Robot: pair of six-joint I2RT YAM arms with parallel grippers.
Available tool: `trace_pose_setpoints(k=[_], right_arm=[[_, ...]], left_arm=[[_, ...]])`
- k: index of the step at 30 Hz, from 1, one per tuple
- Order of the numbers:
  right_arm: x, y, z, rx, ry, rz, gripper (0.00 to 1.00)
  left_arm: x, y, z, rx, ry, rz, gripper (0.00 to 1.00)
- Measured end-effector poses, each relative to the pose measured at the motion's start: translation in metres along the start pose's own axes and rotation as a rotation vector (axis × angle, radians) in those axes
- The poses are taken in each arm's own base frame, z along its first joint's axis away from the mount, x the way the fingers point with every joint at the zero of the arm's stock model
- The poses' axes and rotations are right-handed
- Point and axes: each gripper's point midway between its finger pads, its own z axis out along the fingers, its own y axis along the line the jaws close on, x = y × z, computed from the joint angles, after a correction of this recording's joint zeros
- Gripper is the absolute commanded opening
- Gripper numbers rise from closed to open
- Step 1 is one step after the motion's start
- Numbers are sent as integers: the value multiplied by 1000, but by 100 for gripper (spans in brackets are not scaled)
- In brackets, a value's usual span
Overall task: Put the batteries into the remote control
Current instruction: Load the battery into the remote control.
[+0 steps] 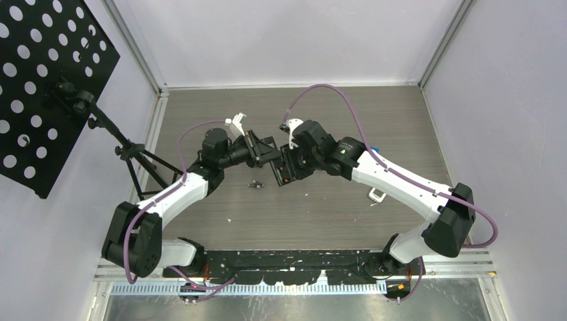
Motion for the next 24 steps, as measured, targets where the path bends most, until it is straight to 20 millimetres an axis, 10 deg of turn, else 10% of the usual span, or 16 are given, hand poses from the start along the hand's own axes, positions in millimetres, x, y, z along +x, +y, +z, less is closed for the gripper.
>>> trace_pose_setpoints(k=[10,24], right_arm=[[0,-1,-1,15,2,4,7],[-2,3,-11,8,35,6,10]], left_arm=[[1,2,0,-1,1,-1,0],[1,1,0,2,2,1,0]])
